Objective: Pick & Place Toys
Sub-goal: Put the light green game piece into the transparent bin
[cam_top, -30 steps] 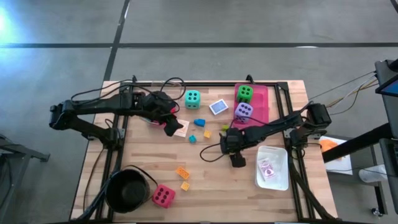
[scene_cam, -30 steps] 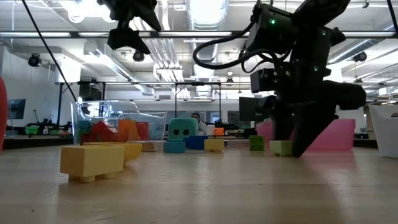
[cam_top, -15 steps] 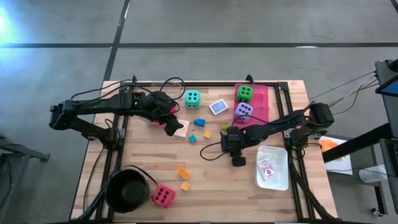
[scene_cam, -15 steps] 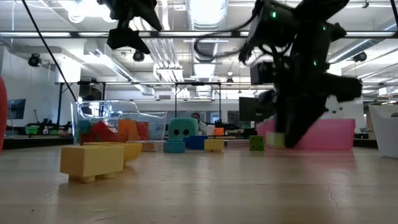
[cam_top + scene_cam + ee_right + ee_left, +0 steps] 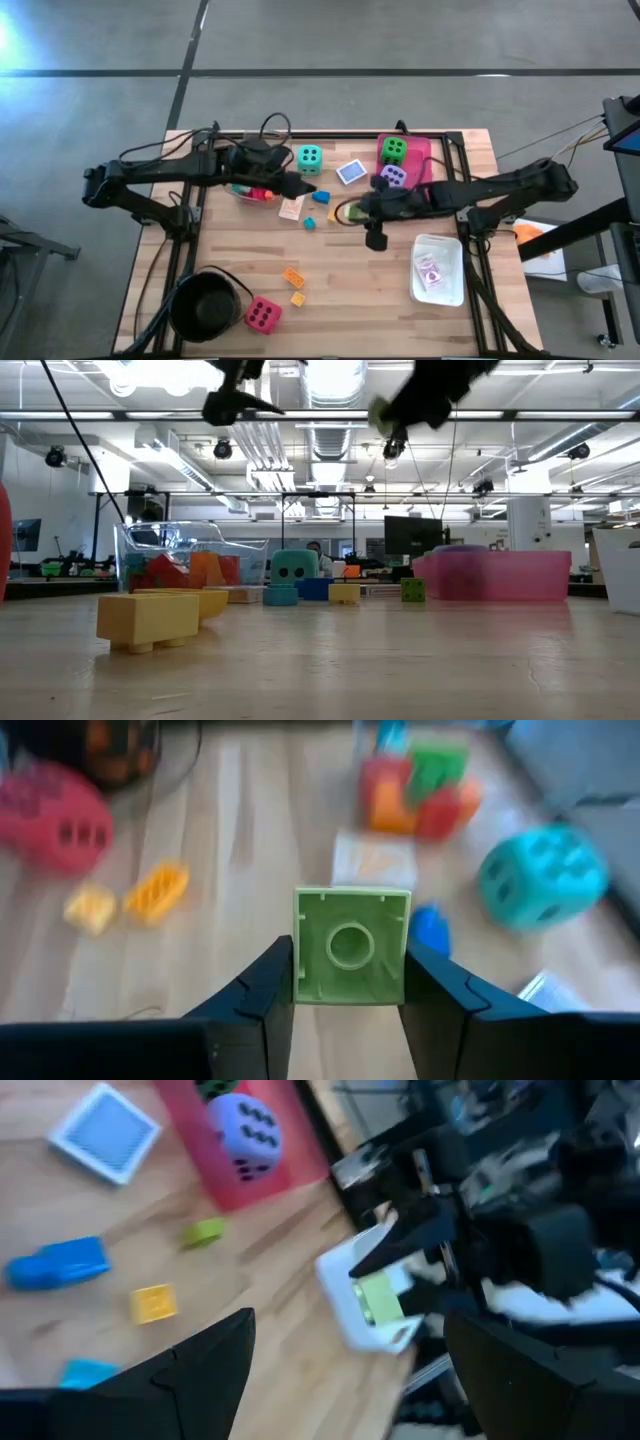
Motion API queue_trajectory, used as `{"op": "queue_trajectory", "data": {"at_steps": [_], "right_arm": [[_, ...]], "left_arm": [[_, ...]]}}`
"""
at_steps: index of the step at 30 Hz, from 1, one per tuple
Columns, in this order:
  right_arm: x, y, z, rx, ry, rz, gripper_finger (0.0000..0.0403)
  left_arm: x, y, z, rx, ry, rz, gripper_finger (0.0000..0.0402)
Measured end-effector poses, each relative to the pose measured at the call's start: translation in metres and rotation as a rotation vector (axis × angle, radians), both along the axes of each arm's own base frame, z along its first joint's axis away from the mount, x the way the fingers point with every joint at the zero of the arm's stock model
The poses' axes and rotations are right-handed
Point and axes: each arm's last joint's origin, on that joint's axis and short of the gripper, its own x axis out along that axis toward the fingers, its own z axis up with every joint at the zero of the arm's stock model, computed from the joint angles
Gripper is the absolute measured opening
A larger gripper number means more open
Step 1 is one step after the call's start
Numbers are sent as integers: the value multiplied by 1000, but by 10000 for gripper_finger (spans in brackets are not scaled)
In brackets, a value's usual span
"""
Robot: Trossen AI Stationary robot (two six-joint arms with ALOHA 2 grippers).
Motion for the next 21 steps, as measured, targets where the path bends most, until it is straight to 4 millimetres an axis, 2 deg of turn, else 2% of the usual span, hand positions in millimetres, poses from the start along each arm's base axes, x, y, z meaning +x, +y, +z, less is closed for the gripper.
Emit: {"op": "queue_trajectory", "data": {"at_steps": [4, 7, 14, 21], "right_arm": [[9, -1, 27, -46, -65, -28, 128], [20, -1, 39, -56, -91, -25, 128], [38, -7, 47, -86, -47, -57, 128], [51, -4, 56, -147, -35, -1, 128]], "left_arm": [[14, 1, -3, -82, -64, 34, 328], [23, 0, -4, -105, -106, 33, 328], [31, -10, -3, -143, -133, -6, 328], [34, -13, -4, -152, -126, -18, 328]]}}
